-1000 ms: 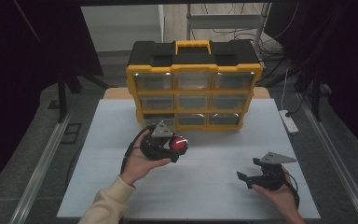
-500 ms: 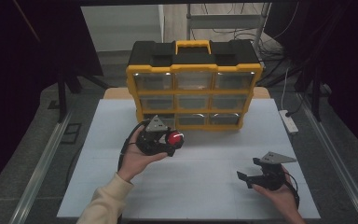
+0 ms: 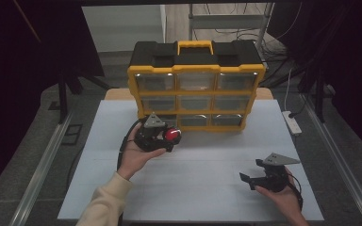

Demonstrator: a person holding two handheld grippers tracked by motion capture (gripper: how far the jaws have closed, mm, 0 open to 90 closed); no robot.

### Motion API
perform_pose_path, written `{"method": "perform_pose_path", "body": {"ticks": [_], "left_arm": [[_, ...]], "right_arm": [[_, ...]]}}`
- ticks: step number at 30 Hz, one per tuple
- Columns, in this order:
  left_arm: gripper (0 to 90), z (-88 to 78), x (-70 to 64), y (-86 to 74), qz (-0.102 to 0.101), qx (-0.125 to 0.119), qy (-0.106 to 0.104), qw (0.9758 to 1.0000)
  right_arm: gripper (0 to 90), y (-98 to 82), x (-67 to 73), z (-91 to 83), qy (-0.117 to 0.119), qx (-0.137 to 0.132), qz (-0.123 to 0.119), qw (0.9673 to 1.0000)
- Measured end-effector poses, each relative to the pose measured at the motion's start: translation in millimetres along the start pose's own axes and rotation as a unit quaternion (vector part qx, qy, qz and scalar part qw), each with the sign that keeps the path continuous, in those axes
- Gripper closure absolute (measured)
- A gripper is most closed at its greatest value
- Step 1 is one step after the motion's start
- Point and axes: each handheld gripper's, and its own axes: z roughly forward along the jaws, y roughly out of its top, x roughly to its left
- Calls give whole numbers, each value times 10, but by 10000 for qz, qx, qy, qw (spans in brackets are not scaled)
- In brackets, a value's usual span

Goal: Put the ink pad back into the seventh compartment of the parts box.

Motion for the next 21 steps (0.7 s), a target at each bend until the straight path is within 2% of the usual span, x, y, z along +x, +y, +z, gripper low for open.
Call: {"method": "perform_pose_path", "body": {"ticks": [5,7,12,14,16,21], "left_arm": [[302,-8,71,-3,-52,3,119,9999],[302,-18,122,-2,-83,14,237,9997],[302,-34,209,-8,-178,-5,311,9994],[302,-34,221,-10,-187,-4,336,9993],[302,-32,242,-10,-132,29,453,9989],[302,-22,288,-15,-181,14,492,9986]], "right_arm": [[103,-1,-1,2,-4,4,3,10000],[103,1,-2,7,-15,6,-1,10000],[103,0,-3,4,-10,-1,7,10000],[103,0,-3,4,-10,0,6,10000],[103,0,-2,3,-10,-1,4,10000],[103,0,-3,-2,-10,-10,7,10000]]}}
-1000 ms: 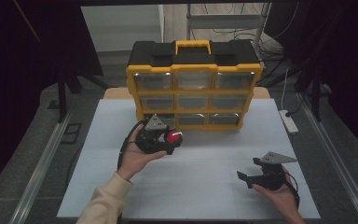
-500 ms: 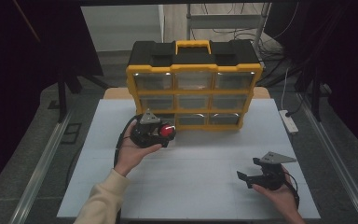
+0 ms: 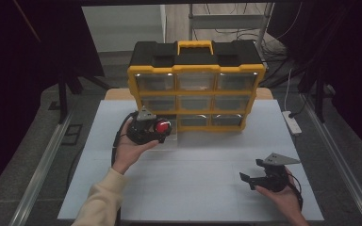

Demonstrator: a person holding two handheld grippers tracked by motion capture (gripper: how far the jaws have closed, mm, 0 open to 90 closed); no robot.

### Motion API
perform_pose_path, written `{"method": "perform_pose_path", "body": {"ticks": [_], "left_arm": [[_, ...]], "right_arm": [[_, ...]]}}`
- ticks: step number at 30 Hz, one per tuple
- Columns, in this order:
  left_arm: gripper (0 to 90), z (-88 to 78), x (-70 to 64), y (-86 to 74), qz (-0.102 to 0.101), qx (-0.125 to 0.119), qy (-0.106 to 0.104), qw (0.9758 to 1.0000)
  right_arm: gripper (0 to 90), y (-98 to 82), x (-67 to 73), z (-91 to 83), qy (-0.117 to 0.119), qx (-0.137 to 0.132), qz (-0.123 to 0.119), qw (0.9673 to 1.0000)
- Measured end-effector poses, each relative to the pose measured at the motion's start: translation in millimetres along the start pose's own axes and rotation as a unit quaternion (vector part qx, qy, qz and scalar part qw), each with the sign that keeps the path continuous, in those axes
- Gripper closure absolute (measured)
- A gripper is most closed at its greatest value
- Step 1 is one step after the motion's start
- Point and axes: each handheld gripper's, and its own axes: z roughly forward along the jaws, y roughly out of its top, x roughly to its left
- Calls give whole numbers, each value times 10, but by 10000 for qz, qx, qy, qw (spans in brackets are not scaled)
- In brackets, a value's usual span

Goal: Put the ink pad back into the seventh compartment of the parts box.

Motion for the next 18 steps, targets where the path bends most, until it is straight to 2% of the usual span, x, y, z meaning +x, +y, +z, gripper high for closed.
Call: {"method": "perform_pose_path", "body": {"ticks": [18], "left_arm": [[302,94,161,-12,-152,68,87,9998]], "right_arm": [[103,-2,-5,-3,-21,6,5,10000]]}}
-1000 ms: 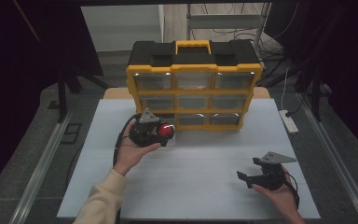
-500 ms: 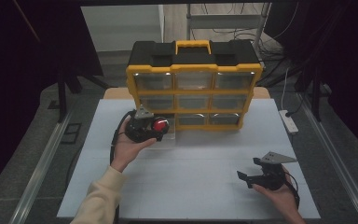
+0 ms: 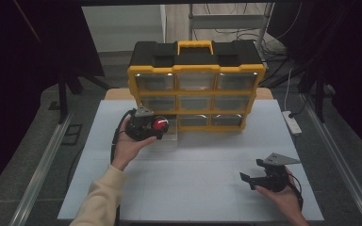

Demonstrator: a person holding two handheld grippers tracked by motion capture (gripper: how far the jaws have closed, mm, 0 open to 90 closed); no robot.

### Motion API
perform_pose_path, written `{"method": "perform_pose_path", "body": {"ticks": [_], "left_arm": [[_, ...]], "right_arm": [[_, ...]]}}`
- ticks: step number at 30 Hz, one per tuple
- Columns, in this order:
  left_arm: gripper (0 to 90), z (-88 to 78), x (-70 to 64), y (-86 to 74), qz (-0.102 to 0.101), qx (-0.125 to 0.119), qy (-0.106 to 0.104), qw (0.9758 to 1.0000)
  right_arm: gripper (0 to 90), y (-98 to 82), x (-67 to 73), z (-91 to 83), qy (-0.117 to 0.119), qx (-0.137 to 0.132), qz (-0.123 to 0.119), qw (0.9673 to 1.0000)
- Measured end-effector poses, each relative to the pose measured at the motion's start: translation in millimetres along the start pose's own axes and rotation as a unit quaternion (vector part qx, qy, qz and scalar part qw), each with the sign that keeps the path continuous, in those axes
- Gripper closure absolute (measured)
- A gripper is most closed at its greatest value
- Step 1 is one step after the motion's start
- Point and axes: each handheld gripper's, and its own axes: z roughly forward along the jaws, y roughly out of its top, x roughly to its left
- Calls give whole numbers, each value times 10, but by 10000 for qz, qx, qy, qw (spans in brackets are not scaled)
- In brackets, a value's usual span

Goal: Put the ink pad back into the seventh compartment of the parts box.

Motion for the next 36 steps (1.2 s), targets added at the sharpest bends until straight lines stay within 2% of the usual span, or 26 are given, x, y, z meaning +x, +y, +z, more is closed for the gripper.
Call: {"method": "perform_pose_path", "body": {"ticks": [12,19,27,36], "left_arm": [[301,62,45,35,-22,-1,13,10000],[301,113,72,23,-79,82,16,9999],[301,159,67,9,-55,179,-15,9998],[297,186,100,-11,-96,135,73,9998]], "right_arm": [[103,-1,1,4,1,8,9,10000],[103,-1,4,5,6,9,-4,10000],[103,-1,2,8,-3,15,-1,10000],[103,-1,2,4,8,11,0,10000]]}}
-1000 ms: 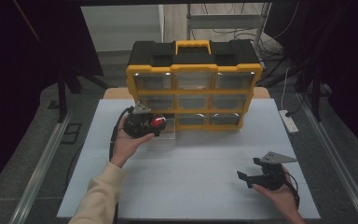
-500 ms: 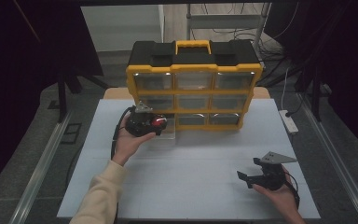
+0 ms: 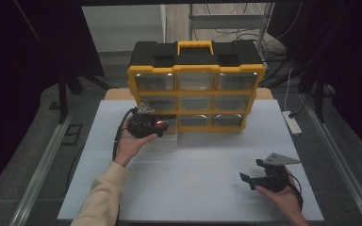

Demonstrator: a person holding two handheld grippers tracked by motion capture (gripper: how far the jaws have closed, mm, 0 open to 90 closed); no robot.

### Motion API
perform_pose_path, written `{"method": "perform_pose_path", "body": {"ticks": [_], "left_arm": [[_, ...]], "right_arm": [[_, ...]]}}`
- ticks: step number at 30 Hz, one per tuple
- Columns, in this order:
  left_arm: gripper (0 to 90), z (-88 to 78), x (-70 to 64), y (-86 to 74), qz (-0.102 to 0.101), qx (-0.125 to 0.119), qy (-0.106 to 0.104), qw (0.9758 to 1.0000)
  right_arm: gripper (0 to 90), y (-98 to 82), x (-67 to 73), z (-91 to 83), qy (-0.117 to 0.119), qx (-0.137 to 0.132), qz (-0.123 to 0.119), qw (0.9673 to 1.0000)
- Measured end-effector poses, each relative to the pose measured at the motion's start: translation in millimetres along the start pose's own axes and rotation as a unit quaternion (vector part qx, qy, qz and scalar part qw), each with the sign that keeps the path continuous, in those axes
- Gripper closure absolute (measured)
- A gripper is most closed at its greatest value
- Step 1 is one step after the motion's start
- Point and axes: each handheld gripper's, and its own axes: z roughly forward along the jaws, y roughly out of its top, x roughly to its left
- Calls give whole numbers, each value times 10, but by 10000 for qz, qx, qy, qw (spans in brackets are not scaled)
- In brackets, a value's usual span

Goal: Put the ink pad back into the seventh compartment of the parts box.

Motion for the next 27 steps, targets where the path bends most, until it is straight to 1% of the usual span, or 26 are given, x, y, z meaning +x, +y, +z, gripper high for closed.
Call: {"method": "perform_pose_path", "body": {"ticks": [1,2,3,5,8,13,18,19,23,27], "left_arm": [[284,1,-1,-2,5,-66,25,10000],[230,1,-1,-2,5,-66,25,10000],[180,-7,-3,5,14,-124,6,9999],[146,-24,-5,8,8,-174,-30,9998],[137,-28,-7,9,-24,-187,-116,9998],[141,-24,-11,5,-8,-156,-193,9997],[147,-39,-16,5,-20,-179,-297,9994],[149,-45,-26,9,-30,-210,-344,9992],[152,-54,-47,17,1,-235,-389,9990],[154,-91,-91,1,39,-244,-408,9989]], "right_arm": [[103,0,-1,1,0,1,4,10000],[103,0,-1,1,0,1,4,10000],[103,1,0,0,0,-3,3,10000],[103,1,2,-2,3,-4,1,10000],[103,1,1,-2,3,-3,2,10000],[103,1,-3,-4,-2,-6,2,10000],[103,1,-7,-6,4,-20,19,10000],[103,0,-11,-5,14,-26,31,10000],[103,0,-16,-7,37,-35,60,10000],[104,-7,-4,-30,112,-94,70,9999]]}}
